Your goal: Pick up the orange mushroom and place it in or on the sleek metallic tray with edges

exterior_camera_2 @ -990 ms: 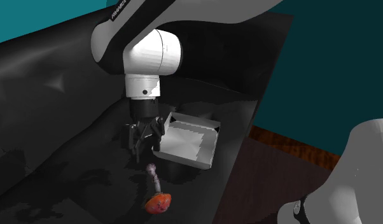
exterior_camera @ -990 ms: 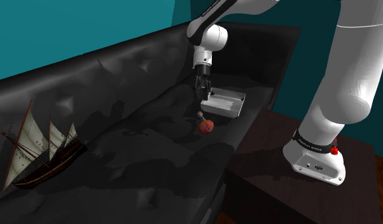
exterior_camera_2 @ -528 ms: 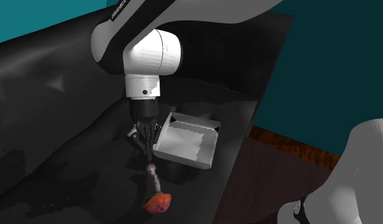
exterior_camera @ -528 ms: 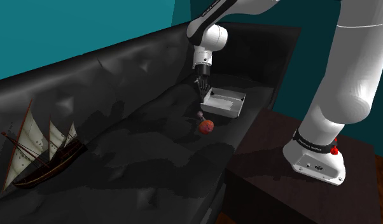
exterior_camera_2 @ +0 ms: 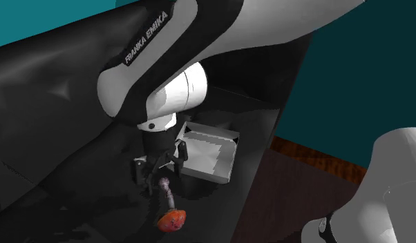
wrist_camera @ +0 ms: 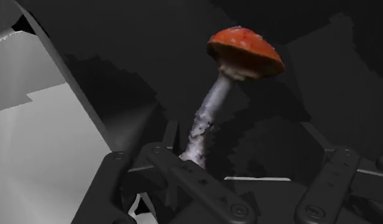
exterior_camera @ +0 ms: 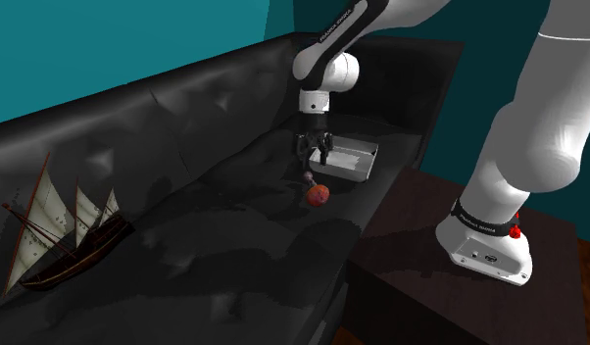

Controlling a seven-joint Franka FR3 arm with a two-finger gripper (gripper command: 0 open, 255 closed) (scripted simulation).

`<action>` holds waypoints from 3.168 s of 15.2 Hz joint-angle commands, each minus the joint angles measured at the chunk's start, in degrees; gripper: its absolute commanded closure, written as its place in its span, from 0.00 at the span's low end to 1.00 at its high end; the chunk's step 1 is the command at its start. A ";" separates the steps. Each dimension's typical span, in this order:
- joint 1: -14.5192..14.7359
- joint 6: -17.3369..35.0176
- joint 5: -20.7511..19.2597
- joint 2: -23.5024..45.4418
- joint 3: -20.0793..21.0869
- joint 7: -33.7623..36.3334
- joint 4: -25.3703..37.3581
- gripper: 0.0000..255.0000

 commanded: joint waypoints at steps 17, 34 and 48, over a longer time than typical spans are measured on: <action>7.18 19.40 -12.29 3.74 3.19 41.81 -8.34 0.00; 7.21 14.87 -14.01 -0.64 2.79 43.53 -8.05 1.00; 6.92 3.87 -16.89 -9.27 2.48 46.71 -5.41 1.00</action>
